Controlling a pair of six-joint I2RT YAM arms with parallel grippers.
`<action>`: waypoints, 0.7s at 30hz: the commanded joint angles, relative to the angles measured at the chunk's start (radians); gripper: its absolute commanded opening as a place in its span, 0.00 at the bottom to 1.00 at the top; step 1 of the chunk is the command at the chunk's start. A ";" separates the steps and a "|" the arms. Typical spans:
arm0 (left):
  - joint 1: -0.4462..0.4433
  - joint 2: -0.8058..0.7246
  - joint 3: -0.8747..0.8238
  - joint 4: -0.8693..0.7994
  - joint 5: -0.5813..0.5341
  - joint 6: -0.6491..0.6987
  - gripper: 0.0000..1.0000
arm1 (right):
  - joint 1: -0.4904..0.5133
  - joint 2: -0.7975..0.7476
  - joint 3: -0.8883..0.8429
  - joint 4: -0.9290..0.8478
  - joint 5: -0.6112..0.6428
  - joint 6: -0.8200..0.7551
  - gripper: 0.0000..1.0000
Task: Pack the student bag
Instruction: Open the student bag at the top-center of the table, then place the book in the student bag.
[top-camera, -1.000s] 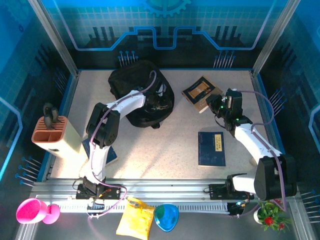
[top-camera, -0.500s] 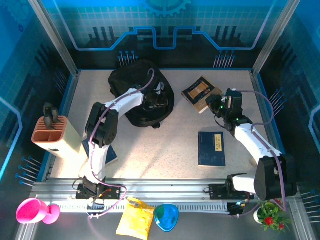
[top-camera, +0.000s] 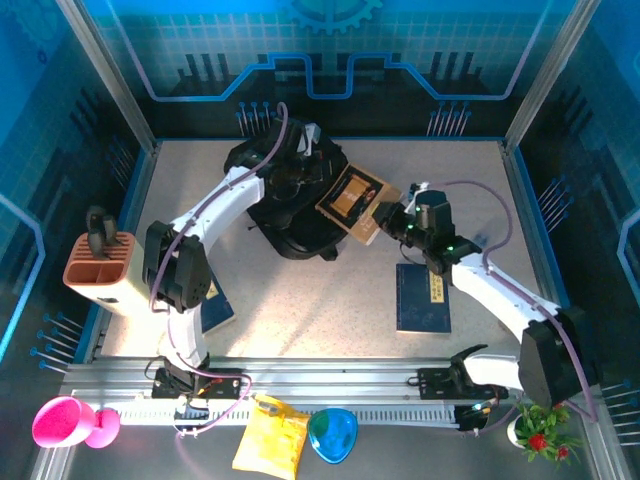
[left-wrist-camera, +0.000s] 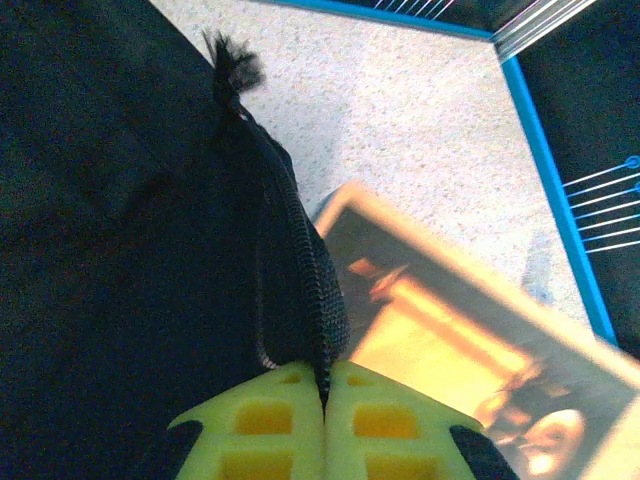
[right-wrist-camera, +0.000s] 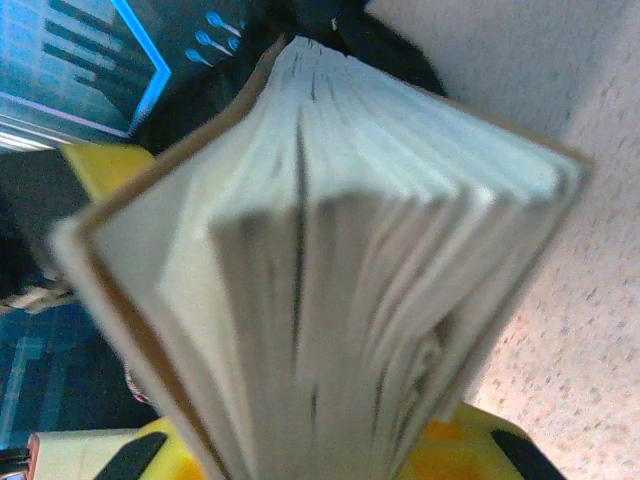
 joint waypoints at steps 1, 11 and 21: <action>-0.002 -0.042 0.029 0.101 0.044 0.009 0.00 | 0.032 0.064 0.021 0.105 0.004 0.089 0.04; -0.005 -0.089 -0.026 0.180 0.099 -0.043 0.00 | 0.065 0.262 0.171 0.207 -0.029 0.227 0.03; -0.019 -0.181 -0.097 0.290 0.148 -0.100 0.00 | 0.076 0.467 0.328 0.316 -0.051 0.360 0.03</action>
